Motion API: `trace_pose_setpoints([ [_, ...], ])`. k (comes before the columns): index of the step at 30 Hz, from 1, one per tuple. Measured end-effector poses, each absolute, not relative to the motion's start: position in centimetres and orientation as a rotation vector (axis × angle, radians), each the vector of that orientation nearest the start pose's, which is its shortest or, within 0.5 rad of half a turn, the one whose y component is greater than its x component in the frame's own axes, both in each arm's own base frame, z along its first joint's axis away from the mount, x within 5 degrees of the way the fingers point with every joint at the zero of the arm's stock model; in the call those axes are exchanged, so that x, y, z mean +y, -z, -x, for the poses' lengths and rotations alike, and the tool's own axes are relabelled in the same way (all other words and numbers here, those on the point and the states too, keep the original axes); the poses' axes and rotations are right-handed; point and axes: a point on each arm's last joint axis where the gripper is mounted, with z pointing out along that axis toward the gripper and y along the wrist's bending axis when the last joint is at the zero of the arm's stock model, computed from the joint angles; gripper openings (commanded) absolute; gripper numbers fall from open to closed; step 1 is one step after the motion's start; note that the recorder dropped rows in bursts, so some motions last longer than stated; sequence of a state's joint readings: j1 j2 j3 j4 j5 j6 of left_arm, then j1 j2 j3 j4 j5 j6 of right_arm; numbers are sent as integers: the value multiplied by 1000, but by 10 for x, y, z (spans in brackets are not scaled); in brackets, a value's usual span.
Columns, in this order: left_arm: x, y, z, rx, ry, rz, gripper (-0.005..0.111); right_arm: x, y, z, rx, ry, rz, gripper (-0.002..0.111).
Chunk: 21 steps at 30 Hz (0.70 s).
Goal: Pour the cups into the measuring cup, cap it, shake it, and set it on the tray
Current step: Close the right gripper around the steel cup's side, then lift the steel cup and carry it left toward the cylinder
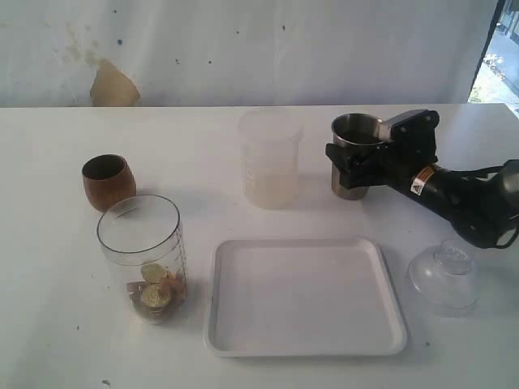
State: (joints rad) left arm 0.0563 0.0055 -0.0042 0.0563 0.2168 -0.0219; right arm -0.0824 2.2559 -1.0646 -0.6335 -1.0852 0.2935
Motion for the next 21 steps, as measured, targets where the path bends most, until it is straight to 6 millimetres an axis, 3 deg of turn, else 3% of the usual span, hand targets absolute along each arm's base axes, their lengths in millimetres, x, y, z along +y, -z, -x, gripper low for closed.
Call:
trace_pose_setpoints([
  [6, 4, -195, -56, 1702, -77, 29, 0, 13, -101, -421, 1662, -367, 382, 0],
  [21, 4, -195, -56, 1702, -77, 29, 0, 12, -144, -421, 1625, -365, 355, 0],
])
